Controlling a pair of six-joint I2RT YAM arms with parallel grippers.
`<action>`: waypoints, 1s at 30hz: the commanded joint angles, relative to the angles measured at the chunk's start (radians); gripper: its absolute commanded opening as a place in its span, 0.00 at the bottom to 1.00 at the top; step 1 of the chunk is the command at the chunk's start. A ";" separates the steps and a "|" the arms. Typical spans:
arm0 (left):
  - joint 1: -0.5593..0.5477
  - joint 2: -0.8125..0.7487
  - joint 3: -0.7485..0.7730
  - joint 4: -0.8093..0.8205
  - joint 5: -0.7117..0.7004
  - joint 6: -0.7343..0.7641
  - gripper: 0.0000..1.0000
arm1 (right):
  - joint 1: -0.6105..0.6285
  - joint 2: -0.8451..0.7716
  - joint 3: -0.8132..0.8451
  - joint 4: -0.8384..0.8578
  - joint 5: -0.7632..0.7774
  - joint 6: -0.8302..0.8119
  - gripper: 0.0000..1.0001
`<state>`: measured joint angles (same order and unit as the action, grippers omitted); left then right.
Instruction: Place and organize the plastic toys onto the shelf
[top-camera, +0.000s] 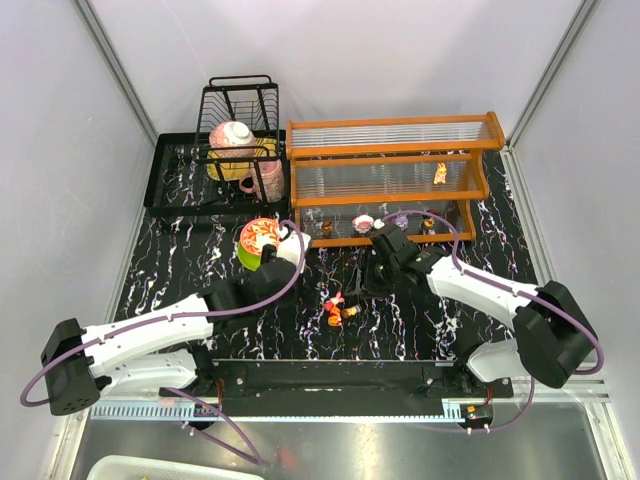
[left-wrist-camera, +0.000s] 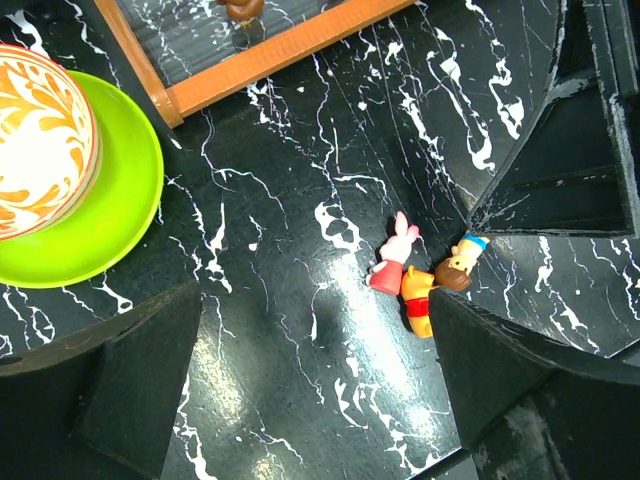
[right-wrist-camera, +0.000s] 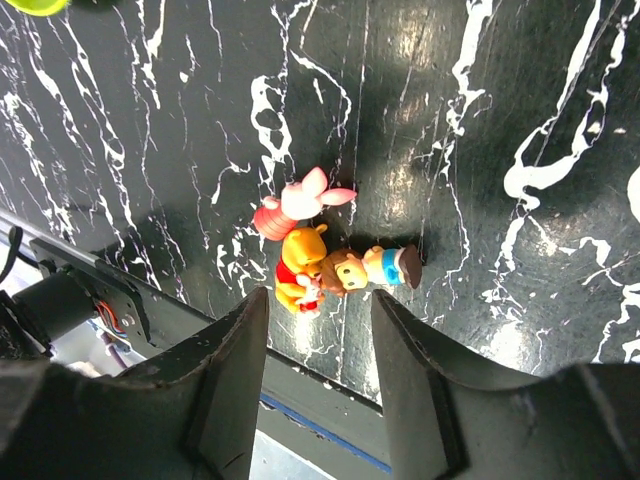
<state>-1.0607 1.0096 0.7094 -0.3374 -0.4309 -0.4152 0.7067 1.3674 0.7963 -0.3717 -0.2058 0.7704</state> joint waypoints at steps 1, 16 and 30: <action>0.005 0.018 -0.016 0.063 0.034 0.003 0.99 | 0.017 0.022 0.020 -0.013 -0.026 0.021 0.51; 0.005 -0.002 -0.034 0.060 0.023 -0.002 0.99 | 0.023 0.139 0.060 0.140 -0.176 -0.129 0.50; 0.005 -0.011 -0.045 0.058 0.007 -0.005 0.99 | 0.023 0.225 0.060 0.186 -0.300 -0.166 0.48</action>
<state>-1.0588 1.0077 0.6613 -0.3199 -0.4042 -0.4164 0.7212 1.5784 0.8276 -0.2188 -0.4564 0.6369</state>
